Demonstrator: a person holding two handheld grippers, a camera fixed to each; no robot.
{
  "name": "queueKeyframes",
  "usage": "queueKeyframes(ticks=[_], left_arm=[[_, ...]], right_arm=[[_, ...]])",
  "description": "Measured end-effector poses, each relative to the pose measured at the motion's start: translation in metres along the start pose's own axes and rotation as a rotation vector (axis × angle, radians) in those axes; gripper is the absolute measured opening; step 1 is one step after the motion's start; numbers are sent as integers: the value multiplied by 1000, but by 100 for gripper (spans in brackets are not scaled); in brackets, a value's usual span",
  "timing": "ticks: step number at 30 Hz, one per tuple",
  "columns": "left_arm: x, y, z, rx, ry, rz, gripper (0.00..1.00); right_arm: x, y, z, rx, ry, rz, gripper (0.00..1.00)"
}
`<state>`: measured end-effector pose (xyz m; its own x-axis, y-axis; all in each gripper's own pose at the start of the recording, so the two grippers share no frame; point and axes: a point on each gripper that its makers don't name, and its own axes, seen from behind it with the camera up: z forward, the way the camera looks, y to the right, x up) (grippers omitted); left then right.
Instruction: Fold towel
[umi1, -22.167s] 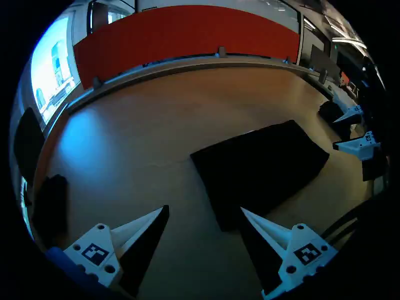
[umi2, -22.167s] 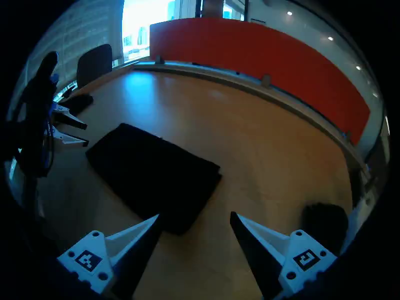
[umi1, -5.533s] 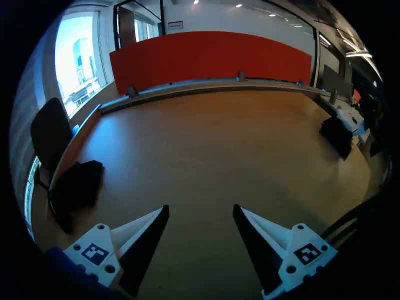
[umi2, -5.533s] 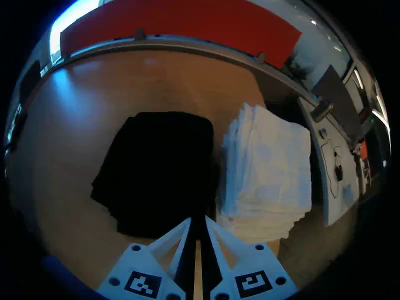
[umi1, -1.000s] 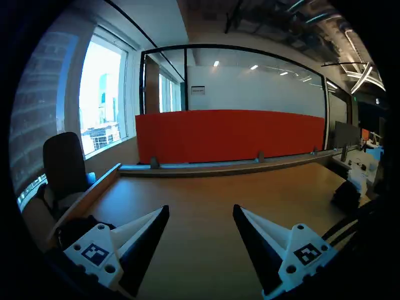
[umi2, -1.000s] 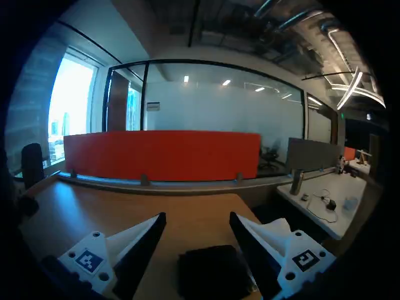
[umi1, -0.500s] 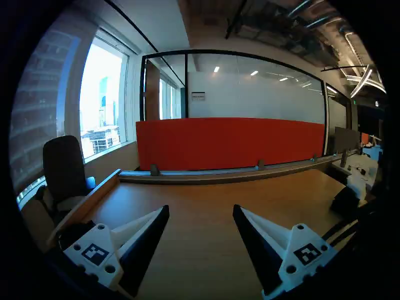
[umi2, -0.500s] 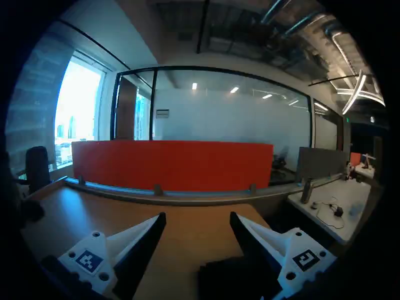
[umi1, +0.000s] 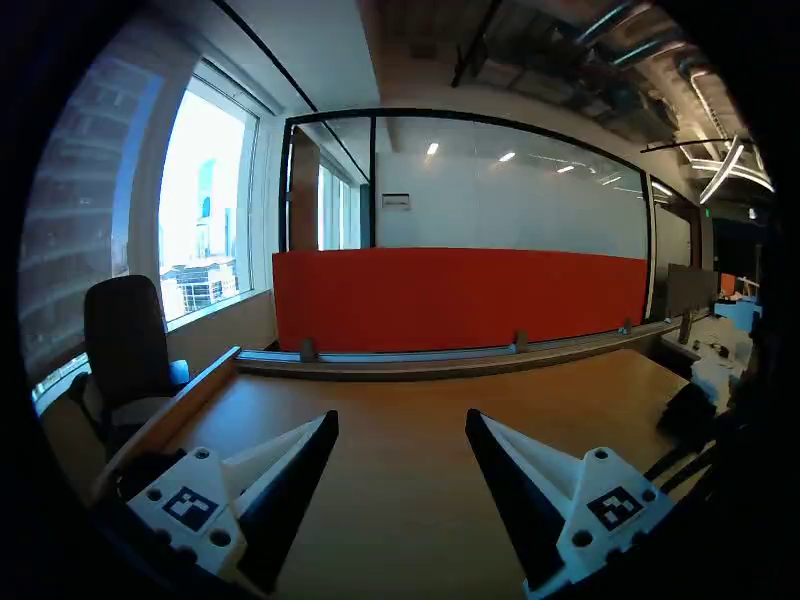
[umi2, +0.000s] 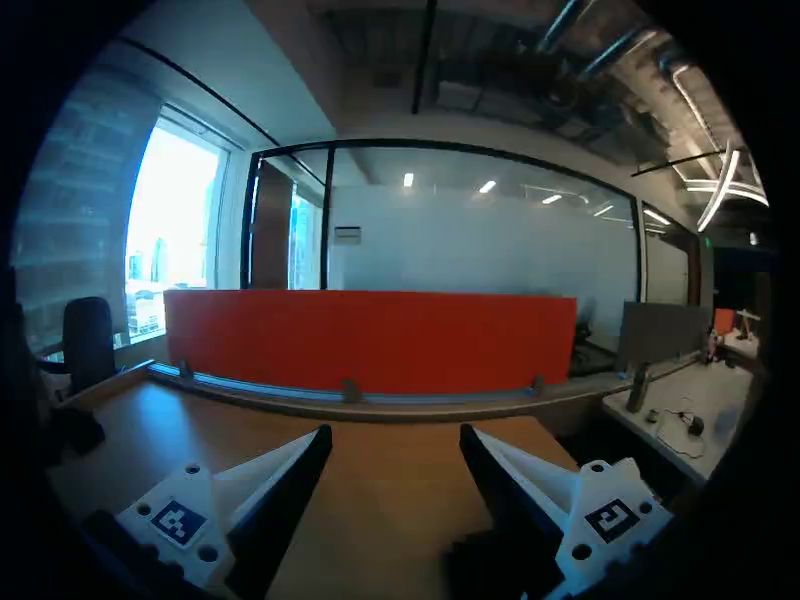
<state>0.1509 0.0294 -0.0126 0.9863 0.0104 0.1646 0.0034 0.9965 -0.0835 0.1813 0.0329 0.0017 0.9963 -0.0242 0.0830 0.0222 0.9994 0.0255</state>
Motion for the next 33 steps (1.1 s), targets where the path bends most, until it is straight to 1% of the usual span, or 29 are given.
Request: queueKeyframes(ticks=[5, 9, 12, 15, 21, 24, 27, 33], left_arm=[[2, -2, 0, -4, 9, -9, 94], [4, -3, 0, -6, 19, -13, 94], [6, -3, 1, -10, 26, -14, 94], [8, -4, 0, -8, 32, -11, 94], [7, -7, 0, 1, 32, -19, 94], [7, -10, 1, 21, 34, -25, 94], [8, -13, 1, 39, 41, -18, 94], [13, -10, 3, 42, 55, 11, 94]], right_arm=[[6, -28, 5, 17, 9, -8, 99], [10, -46, 8, 19, 18, -11, 99], [10, -57, 9, 29, 22, -24, 99], [5, -60, 10, 26, 10, -32, 99], [5, -63, 12, 18, 2, -19, 99], [9, -67, 12, 23, 8, -20, 99], [13, -74, 12, 37, 21, -28, 99], [14, -83, 14, 55, 15, -19, 99]])
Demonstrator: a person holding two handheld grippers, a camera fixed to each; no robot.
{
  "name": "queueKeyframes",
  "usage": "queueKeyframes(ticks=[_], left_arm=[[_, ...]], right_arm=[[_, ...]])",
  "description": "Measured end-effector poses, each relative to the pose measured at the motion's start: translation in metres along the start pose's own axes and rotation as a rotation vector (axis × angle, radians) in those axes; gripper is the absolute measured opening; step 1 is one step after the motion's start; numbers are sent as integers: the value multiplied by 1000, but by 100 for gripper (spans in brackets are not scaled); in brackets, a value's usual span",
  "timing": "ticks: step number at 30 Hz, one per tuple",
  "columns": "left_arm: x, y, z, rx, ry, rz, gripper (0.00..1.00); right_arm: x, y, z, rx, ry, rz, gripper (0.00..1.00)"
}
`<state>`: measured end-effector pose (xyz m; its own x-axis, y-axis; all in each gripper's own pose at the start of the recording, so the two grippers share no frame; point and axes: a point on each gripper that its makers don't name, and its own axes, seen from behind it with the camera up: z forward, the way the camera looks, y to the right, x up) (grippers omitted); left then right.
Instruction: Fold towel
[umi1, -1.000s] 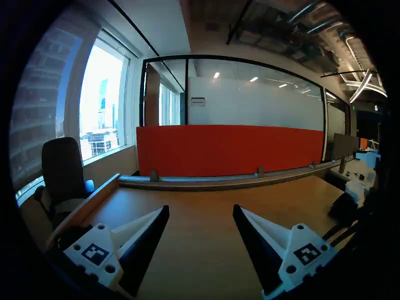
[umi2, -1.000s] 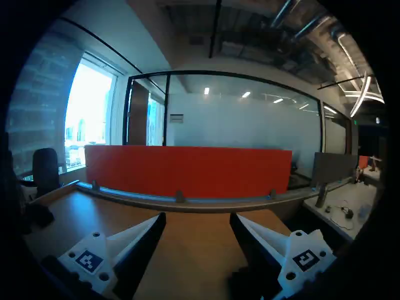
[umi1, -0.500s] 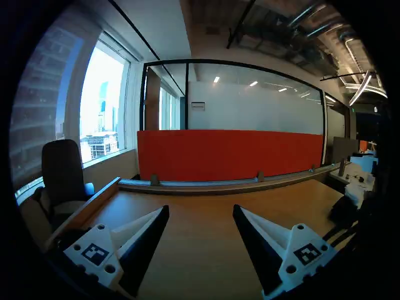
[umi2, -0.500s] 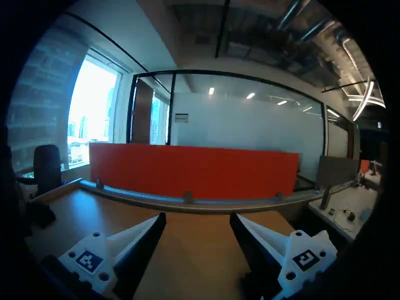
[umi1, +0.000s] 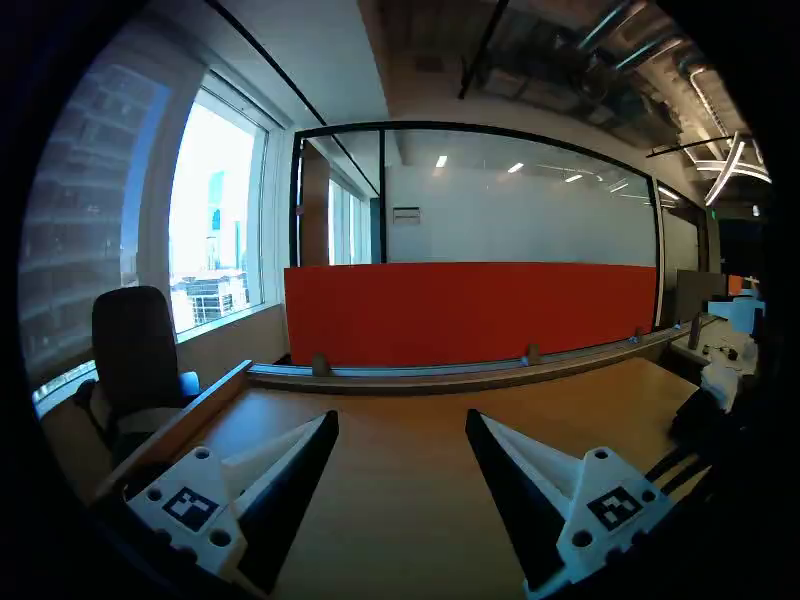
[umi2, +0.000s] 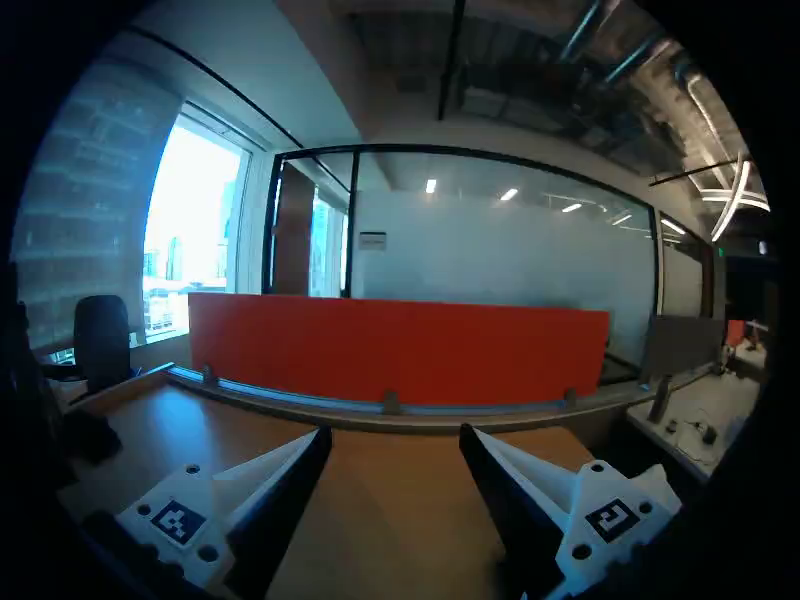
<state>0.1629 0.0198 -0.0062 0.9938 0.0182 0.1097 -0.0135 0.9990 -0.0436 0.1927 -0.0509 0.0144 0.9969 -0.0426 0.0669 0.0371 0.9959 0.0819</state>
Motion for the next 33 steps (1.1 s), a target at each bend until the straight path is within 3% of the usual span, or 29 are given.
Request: queueKeyframes(ticks=[7, 21, 33], left_arm=[[-1, 1, 1, 11, 31, -24, 94], [-40, 3, 4, 21, 63, -16, 94], [-82, -4, 7, 12, 92, -10, 94]], right_arm=[[4, -5, 0, 4, -14, 25, 99], [9, -11, -7, 5, -20, 44, 99], [-9, -17, -11, -9, 0, 56, 99]])
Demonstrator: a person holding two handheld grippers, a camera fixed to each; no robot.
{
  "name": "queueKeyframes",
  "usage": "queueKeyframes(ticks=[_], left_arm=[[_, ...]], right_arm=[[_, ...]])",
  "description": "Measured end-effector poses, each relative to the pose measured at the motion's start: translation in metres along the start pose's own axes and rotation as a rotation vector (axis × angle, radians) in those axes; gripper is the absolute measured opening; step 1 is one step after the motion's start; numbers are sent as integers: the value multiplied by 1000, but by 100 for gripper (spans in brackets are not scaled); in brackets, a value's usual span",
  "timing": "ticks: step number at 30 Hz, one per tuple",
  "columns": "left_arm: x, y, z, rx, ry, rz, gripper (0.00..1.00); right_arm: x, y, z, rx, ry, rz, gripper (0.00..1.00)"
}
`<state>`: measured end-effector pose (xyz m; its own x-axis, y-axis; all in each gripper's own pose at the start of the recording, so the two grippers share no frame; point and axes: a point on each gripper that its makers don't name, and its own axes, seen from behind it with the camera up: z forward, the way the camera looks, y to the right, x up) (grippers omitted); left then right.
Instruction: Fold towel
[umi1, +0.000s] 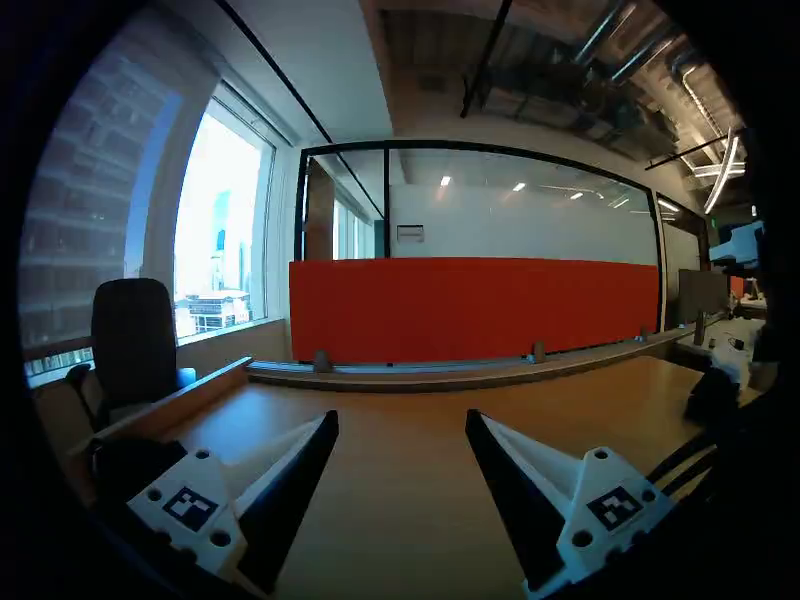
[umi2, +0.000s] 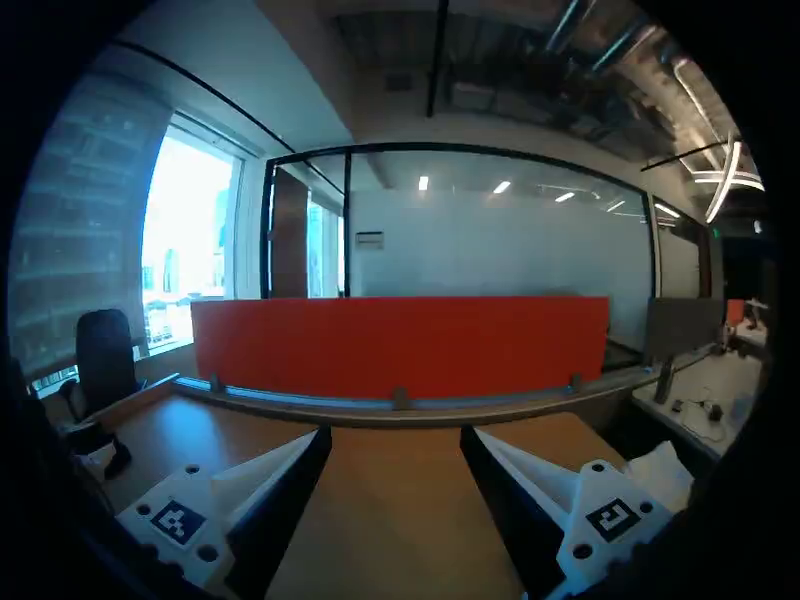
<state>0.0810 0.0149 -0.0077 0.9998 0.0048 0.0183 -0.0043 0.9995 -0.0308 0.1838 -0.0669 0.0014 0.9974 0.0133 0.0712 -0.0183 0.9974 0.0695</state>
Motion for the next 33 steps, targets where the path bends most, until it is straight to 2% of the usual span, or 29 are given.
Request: queueKeyframes(ticks=[9, 15, 23, 33], left_arm=[[-31, -7, -2, 1, 12, 1, 94], [-46, -6, 1, 0, 26, -14, 94], [-67, -4, 4, 0, 36, -3, 94], [-77, -8, 6, 6, 40, -6, 94]], right_arm=[[-16, 1, -3, -11, 8, 8, 99], [-21, 3, -4, -14, 19, -5, 99], [-37, 8, -6, -18, 22, -17, 99], [-52, 7, -5, -19, 16, -21, 99]])
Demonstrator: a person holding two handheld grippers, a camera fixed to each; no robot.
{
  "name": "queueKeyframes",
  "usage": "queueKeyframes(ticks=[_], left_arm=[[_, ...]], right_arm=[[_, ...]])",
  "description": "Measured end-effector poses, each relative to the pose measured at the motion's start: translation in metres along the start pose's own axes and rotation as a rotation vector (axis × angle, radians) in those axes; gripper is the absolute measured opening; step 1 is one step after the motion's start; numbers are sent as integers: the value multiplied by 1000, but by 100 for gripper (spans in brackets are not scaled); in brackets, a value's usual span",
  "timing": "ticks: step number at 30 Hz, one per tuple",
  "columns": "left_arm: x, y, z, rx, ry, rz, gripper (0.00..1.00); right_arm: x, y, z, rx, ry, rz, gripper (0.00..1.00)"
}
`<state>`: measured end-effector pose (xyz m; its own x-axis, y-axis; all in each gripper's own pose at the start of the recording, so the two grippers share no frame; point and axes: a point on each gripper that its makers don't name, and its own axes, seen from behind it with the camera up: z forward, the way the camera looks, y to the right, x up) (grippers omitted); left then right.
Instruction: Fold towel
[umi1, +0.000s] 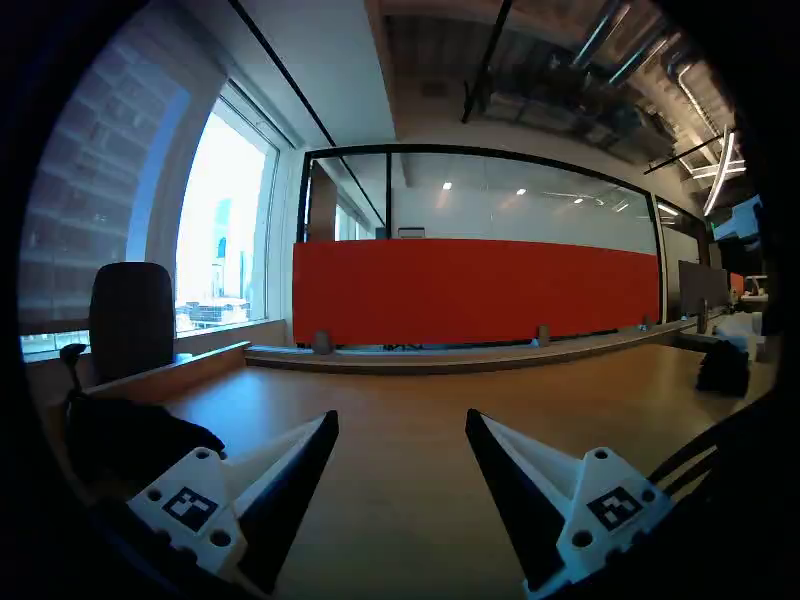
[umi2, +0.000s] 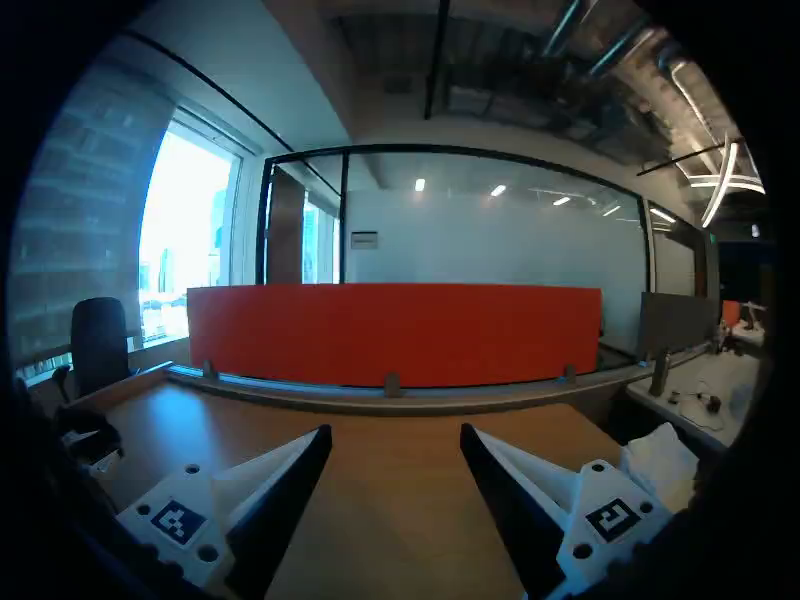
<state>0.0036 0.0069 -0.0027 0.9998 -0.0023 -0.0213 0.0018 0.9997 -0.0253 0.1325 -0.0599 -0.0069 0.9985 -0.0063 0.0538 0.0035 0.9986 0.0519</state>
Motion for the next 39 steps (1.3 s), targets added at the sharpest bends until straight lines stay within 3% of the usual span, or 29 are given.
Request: queueKeyframes(ticks=[18, 33, 39], left_arm=[[-3, 1, 0, -7, -20, 2, 94], [-3, 1, 0, -7, -20, 3, 94], [-2, 1, 0, -7, -21, 3, 94]], right_arm=[[6, -1, 0, 19, 14, -5, 99], [9, 31, 9, -13, 61, -8, 99], [-8, 42, 13, -19, 64, -19, 99]])
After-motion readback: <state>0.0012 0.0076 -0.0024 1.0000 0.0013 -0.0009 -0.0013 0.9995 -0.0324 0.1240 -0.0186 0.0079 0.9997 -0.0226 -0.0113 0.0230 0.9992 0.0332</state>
